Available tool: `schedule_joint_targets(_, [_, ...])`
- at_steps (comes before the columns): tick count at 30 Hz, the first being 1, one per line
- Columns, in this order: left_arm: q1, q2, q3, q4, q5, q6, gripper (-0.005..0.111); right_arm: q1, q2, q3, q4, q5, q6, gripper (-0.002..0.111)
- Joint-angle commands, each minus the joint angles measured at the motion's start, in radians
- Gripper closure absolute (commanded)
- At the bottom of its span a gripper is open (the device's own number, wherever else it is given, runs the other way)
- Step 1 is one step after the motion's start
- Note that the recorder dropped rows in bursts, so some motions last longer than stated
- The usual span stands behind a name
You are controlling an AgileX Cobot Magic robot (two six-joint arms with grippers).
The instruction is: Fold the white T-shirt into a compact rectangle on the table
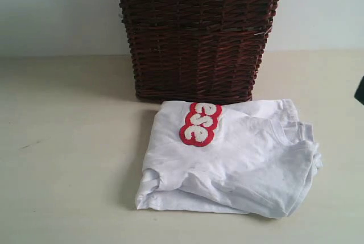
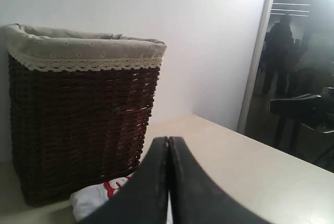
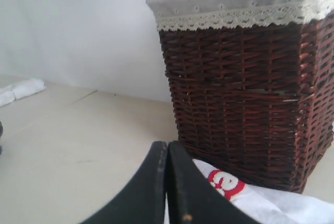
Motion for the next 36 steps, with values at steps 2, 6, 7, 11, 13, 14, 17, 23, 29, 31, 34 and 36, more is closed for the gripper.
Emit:
schedule_joint_targets(2, [-0.005, -0.003, 0.007, 0.001, -0.003, 0.004, 0.107, 0.001, -0.106, 0.022, 0.009, -0.002, 0.015, 0.108])
schedule_joint_targets(6, [-0.005, -0.003, 0.007, 0.001, -0.003, 0.004, 0.107, 0.001, -0.124, 0.022, 0.009, 0.004, 0.015, 0.108])
schedule_joint_targets(7, [-0.005, -0.003, 0.007, 0.001, -0.003, 0.004, 0.107, 0.001, -0.124, 0.022, 0.009, 0.004, 0.015, 0.108])
schedule_joint_targets(11, [-0.005, -0.003, 0.007, 0.001, -0.002, 0.004, 0.107, 0.001, -0.124, 0.022, 0.009, 0.004, 0.015, 0.108])
schedule_joint_targets(13, [-0.005, -0.003, 0.007, 0.001, -0.002, 0.004, 0.107, 0.001, -0.124, 0.022, 0.009, 0.004, 0.015, 0.108])
schedule_joint_targets(14, [-0.005, -0.003, 0.007, 0.001, -0.002, 0.004, 0.107, 0.001, -0.124, 0.022, 0.009, 0.004, 0.015, 0.108])
schedule_joint_targets(17, [-0.005, -0.003, 0.007, 0.001, -0.002, 0.004, 0.107, 0.001, -0.124, 0.022, 0.009, 0.004, 0.015, 0.108])
schedule_joint_targets(23, [-0.005, -0.003, 0.007, 0.001, -0.001, 0.004, 0.107, 0.001, -0.124, 0.022, 0.001, 0.004, 0.015, 0.108])
schedule_joint_targets(29, [0.093, -0.003, 0.051, 0.039, -0.121, 0.025, 0.107, 0.001, -0.124, 0.022, 0.001, 0.004, 0.015, 0.108])
schedule_joint_targets(31, [0.157, -0.003, 0.088, 0.056, -0.202, 0.025, 0.107, 0.001, -0.124, 0.022, 0.001, 0.004, 0.015, 0.108])
schedule_joint_targets(34, [0.253, -0.003, 0.13, 0.06, -0.267, 0.023, 0.107, 0.001, -0.124, 0.022, 0.001, 0.004, 0.015, 0.108])
schedule_joint_targets(36, [0.327, -0.003, 0.152, 0.076, -0.278, 0.023, 0.107, 0.001, -0.124, 0.022, 0.001, 0.004, 0.015, 0.108])
